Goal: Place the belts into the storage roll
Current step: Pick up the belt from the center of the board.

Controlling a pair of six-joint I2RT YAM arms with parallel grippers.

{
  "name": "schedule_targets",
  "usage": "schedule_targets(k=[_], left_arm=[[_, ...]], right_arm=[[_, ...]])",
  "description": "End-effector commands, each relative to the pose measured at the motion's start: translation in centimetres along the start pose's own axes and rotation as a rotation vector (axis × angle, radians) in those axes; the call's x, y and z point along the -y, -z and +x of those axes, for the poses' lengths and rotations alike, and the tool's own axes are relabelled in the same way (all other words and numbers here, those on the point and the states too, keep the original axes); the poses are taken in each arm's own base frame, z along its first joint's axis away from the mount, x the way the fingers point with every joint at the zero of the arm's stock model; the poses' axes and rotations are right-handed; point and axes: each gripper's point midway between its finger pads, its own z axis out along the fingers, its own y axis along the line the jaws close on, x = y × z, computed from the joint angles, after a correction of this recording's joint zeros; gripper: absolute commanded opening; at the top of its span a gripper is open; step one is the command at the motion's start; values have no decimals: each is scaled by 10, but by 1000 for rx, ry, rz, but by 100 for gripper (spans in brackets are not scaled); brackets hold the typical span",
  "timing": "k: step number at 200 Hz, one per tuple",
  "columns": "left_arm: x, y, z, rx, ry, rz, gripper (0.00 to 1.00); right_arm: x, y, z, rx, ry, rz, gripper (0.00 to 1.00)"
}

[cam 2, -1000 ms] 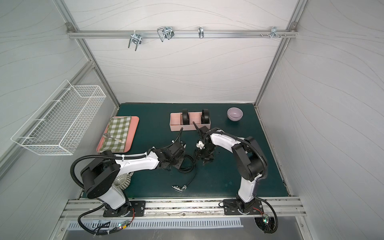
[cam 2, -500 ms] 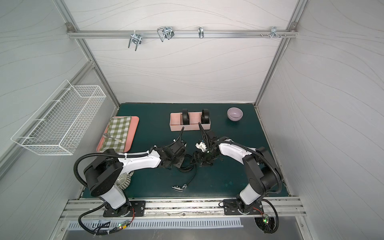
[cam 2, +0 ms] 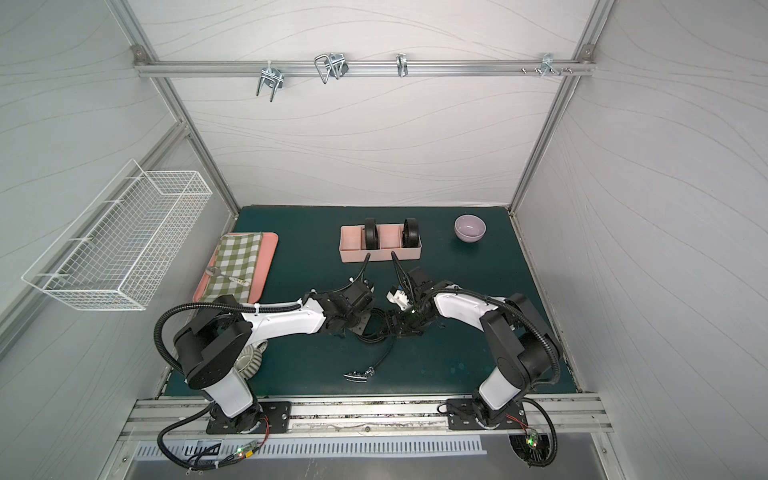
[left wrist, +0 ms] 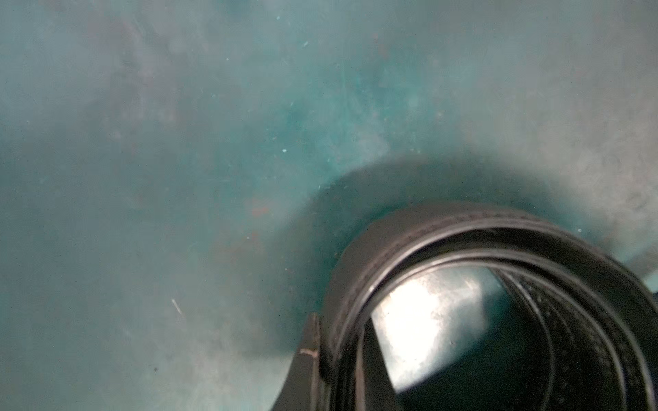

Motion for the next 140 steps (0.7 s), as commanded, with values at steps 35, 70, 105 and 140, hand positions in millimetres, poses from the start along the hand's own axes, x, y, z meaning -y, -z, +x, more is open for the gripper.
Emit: schedule_targets(k=[35,70,105,140], left_arm=[[8,2,-17,36,28,21,0],[8,3,-18,38,26,21,0],[3,3,-16,22,42,-6,0],[-3,3,-15,4,76,-49,0]], right_arm=[[7,-15,-12,12,-46,0,66],[10,-22,-15,12,-115,-8,56],[-1,-26,-14,22,-173,-59,53],[-12,-34,-7,36,-271,-102,57]])
